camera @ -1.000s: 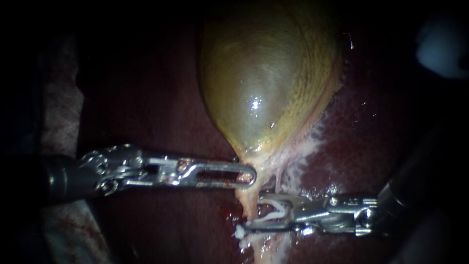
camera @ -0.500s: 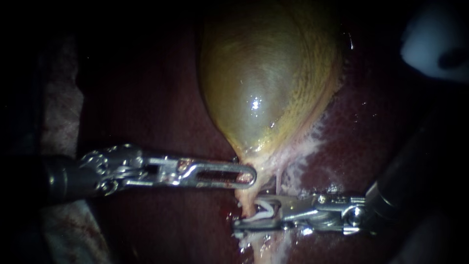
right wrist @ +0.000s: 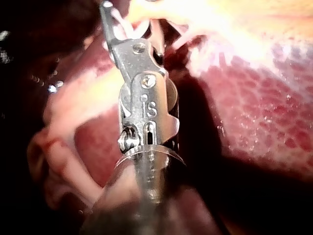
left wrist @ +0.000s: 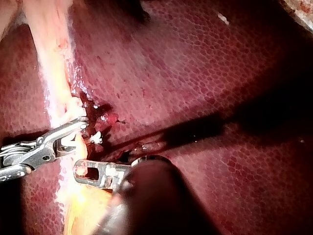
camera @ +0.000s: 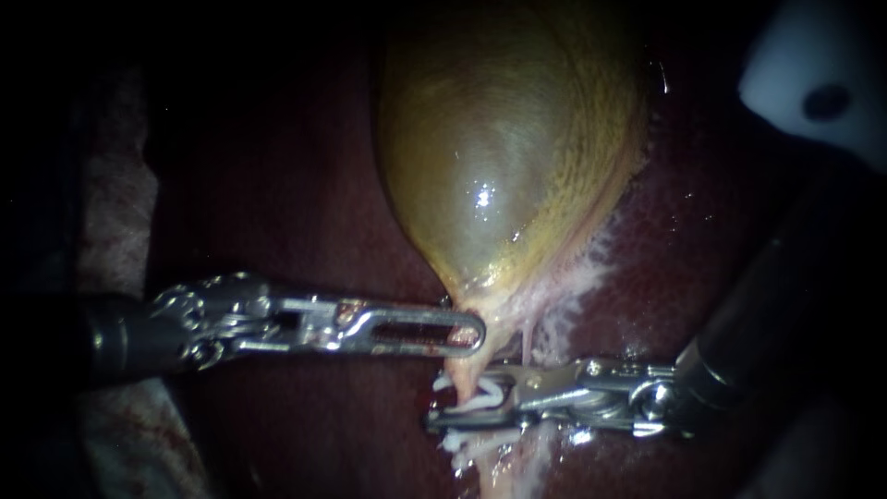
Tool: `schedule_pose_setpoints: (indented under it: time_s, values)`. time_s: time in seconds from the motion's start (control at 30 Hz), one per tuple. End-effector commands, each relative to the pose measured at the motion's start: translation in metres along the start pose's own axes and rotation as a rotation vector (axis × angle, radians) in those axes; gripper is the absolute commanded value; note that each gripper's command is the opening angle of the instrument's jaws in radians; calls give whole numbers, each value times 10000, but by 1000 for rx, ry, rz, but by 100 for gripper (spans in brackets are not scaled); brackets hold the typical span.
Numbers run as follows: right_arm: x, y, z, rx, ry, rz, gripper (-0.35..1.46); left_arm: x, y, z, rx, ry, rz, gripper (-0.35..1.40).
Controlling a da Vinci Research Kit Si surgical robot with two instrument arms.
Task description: Clipping third clip left tube
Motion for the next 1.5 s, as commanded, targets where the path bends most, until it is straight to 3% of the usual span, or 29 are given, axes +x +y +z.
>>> schedule_pose_setpoints:
  time_s: [0.03, 0.73, 0.83, 0.97, 1.03, 1.5]
  values:
    - [0, 0, 1, -1, 0, -1, 36, 0, 0, 0, 0, 0, 0, -35]
    - [3, 9, 1, 2, 0, 17, 14, 0, 0, 0, 1, 0, 0, -35]
    - [2, 9, 0, 7, 0, 34, 2, 0, 0, 0, 1, 0, 0, -35]
    - [2, 9, -2, 10, 3, 44, -30, 0, 0, 0, 1, 0, 0, -35]
    - [2, 10, -3, 10, -2, 51, -35, 0, 0, 0, 1, 0, 0, -35]
    - [2, 12, -4, 10, 0, 86, -35, 0, 0, 1, 1, 0, 0, -35]
